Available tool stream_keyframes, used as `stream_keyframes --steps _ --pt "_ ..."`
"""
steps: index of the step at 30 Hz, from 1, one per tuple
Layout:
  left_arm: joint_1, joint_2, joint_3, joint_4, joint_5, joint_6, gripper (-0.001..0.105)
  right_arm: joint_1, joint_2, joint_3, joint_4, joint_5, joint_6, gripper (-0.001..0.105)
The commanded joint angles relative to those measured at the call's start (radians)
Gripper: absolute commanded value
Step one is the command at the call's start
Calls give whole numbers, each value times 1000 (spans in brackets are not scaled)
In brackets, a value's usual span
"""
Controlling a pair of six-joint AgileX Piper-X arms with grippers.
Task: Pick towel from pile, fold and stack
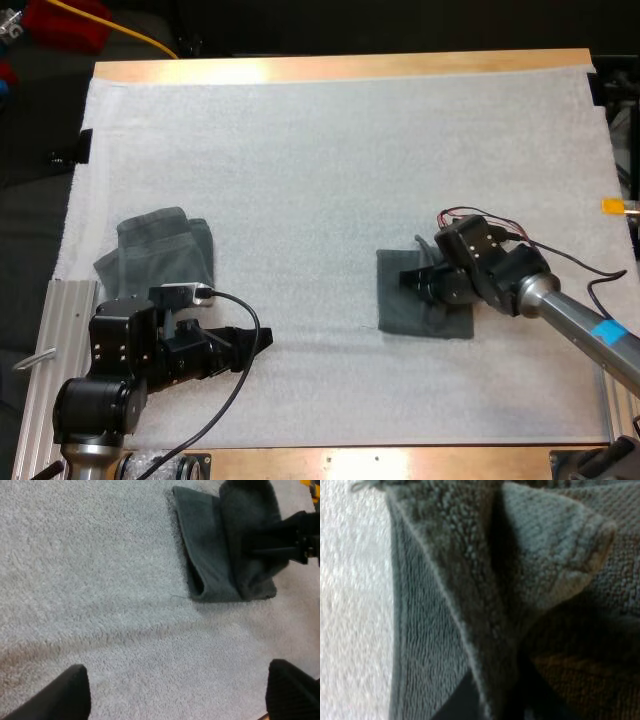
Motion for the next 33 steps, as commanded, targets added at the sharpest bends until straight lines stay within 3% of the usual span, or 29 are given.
stream_keyframes --steps 1,4,7,12,15,33 --pt "-5 3 -5 3 19 4 70 2 12 3 -7 -8 16 2" --pt "-5 3 -5 1 22 12 70 2 37 3 -5 -24 20 2" --pt "-5 3 -5 1 22 18 70 2 55 3 -5 -87 20 8" --pt "-5 3 -5 1 22 18 70 2 58 3 -17 -165 18 44" --pt "-5 3 -5 1 22 18 70 2 52 3 -45 -249 -4 59" --pt "-5 3 -5 -5 22 18 70 39 23 3 -161 -639 -51 59"
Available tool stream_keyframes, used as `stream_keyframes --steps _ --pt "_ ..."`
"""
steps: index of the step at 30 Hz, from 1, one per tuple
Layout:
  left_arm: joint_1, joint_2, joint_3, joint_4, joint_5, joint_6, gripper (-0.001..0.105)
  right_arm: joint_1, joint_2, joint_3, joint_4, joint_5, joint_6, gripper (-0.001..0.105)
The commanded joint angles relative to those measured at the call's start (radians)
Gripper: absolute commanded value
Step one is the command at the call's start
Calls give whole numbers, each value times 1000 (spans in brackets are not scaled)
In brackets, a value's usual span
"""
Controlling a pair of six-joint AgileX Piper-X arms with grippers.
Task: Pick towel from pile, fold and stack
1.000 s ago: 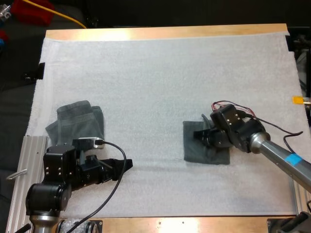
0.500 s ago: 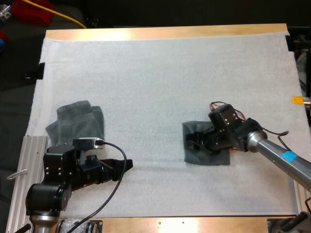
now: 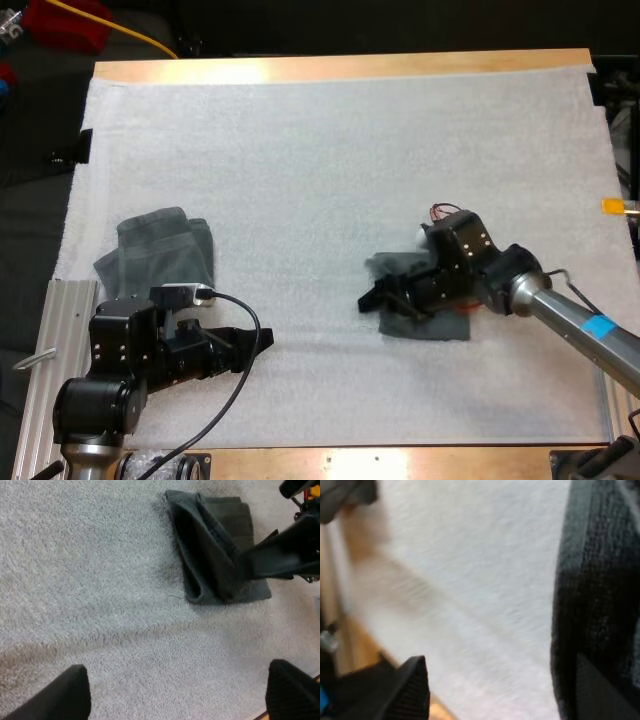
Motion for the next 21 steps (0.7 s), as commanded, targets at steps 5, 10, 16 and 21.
stream_keyframes --steps 5,10,16,21 --pt "-5 3 -5 -5 14 6 70 59 -7 3 -24 -21 -13 59" --pt "-5 3 -5 -5 20 6 70 64 -7 3 6 169 -6 59" --pt "-5 3 -5 -5 20 6 70 64 -7 3 4 176 -8 59" --pt "-5 3 -5 -5 20 6 70 64 -17 3 4 209 -8 59"
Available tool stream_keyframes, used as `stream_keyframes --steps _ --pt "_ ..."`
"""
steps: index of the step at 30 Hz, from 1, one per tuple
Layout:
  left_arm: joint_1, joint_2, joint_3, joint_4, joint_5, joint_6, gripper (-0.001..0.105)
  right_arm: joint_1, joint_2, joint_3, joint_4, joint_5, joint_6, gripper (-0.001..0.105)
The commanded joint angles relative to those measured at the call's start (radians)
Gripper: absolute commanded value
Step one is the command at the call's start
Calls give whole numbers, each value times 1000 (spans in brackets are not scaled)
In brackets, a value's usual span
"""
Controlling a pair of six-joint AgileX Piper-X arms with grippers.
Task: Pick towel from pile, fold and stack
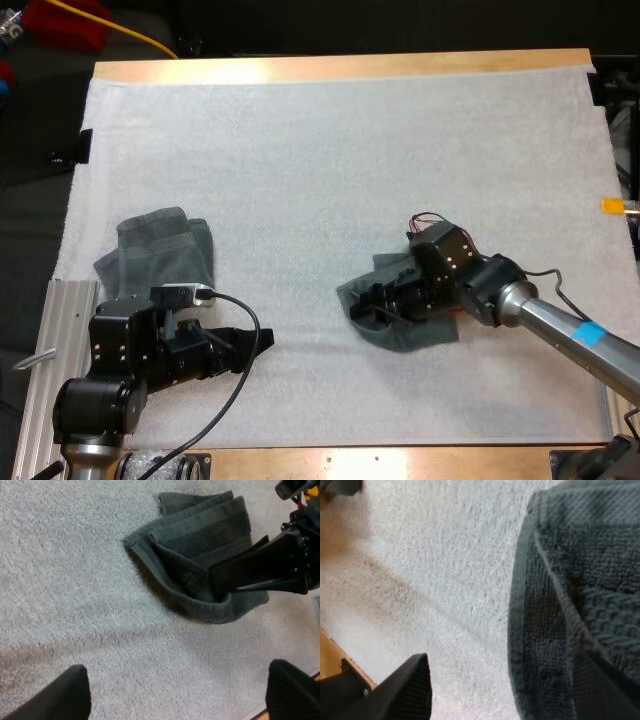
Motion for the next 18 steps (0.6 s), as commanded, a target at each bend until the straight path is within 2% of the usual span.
stream_keyframes --steps 1,9,14,18 --pt "-5 3 -5 -5 11 6 70 -2 -20 3 10 36 -11 59" --pt "-5 3 -5 -5 11 6 70 -2 -107 3 28 316 -26 59" --pt "-5 3 -5 -5 11 6 70 -2 -144 3 122 511 -39 59" --pt "-5 3 -5 -5 11 6 70 -2 -155 3 211 541 -88 59"
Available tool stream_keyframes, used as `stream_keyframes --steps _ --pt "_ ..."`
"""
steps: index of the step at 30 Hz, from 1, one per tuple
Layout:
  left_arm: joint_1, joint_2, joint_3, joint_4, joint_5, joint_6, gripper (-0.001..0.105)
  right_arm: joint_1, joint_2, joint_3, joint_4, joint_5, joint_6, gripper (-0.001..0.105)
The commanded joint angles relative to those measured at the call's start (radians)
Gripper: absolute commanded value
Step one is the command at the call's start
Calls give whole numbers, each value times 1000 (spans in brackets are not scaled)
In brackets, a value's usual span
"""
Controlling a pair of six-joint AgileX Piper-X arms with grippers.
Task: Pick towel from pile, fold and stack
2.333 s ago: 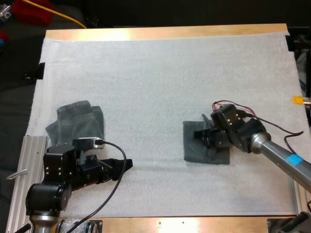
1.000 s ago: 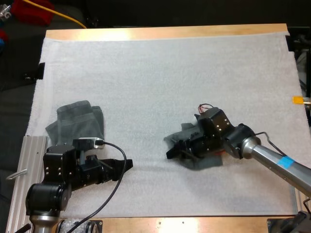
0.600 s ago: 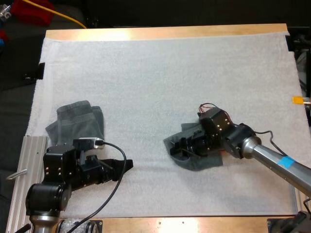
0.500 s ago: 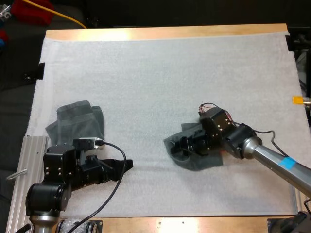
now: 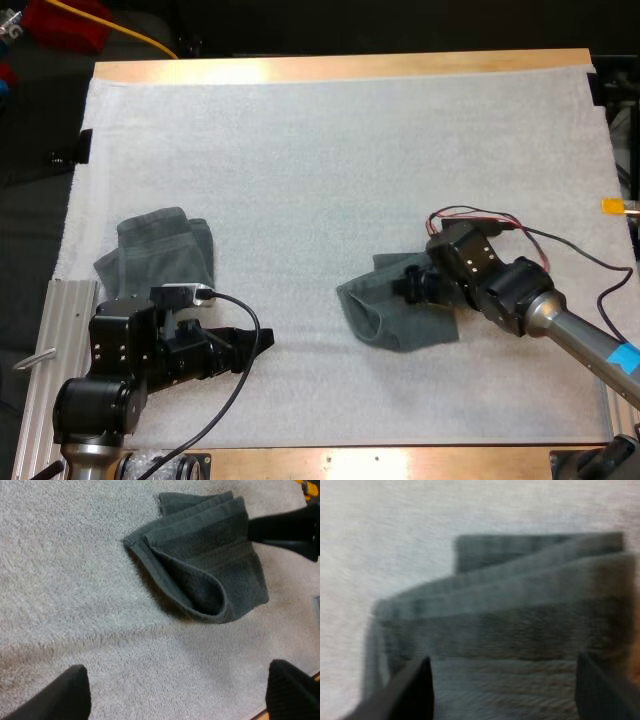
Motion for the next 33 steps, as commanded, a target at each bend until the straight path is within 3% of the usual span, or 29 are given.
stream_keyframes --steps 1,6,11,16,24,33 --pt "-5 3 -5 -5 11 6 70 -2 -10 3 52 -5 -20 59" --pt "-5 3 -5 -5 11 6 70 6 -13 3 114 -185 -22 59" --pt "-5 3 -5 -5 11 6 70 68 -10 3 83 -199 -35 59" --pt "-5 3 -5 -5 11 6 70 143 -10 3 43 -115 -104 59" --pt "-5 3 -5 -5 11 6 70 222 -10 3 10 -105 -271 59" --pt "-5 3 -5 -5 11 6 70 306 -10 3 -10 40 -441 59"
